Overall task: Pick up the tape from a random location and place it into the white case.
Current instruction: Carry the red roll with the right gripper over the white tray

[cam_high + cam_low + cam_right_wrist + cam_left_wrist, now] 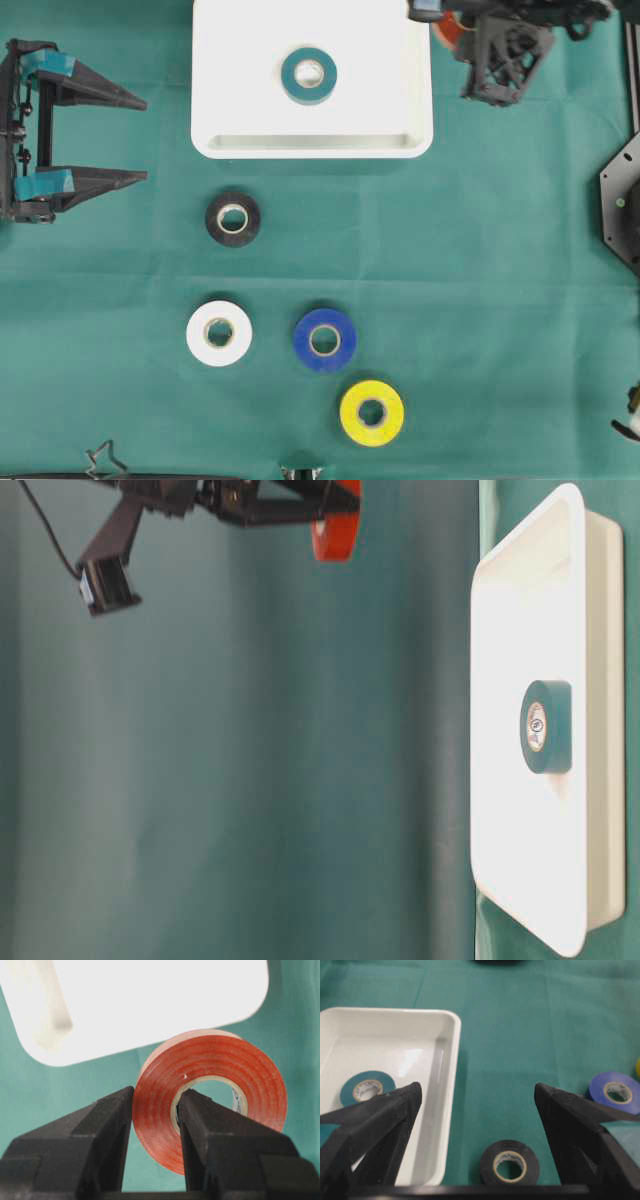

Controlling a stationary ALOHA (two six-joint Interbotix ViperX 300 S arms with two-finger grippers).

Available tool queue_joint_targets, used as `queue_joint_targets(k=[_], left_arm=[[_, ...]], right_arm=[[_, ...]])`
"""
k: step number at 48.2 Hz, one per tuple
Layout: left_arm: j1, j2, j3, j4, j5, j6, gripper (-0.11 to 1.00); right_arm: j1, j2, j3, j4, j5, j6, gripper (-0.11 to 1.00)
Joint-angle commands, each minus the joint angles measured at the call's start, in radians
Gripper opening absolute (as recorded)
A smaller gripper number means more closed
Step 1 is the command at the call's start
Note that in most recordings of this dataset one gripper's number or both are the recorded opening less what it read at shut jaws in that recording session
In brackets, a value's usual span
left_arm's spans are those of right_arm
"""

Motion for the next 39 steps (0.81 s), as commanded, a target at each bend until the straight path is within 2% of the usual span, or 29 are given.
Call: queue_joint_targets(k=[1, 11, 21, 39], left_arm=[[-0.002, 0.002, -0.021, 0.0, -0.005, -0.002, 0.97], [-0.002, 0.0, -0.021, -0.002, -0.003, -0.002, 0.97], [0.0, 0.002, -0.021, -0.002, -0.005, -0.002, 0.97], [-0.002, 0.002, -0.021, -0.002, -0.003, -0.009, 0.97]], right_arm=[[0.0, 0.029, -0.063, 0.006, -0.012, -0.017, 0.29], [-0.002, 0.132, -0.169, 0.035, -0.034, -0.08, 0.29], [0.002, 0.209, -0.256, 0.046, -0.046, -0.107, 0.29], [0.002, 0.239, -0.268, 0.046, -0.067, -0.114, 0.29]])
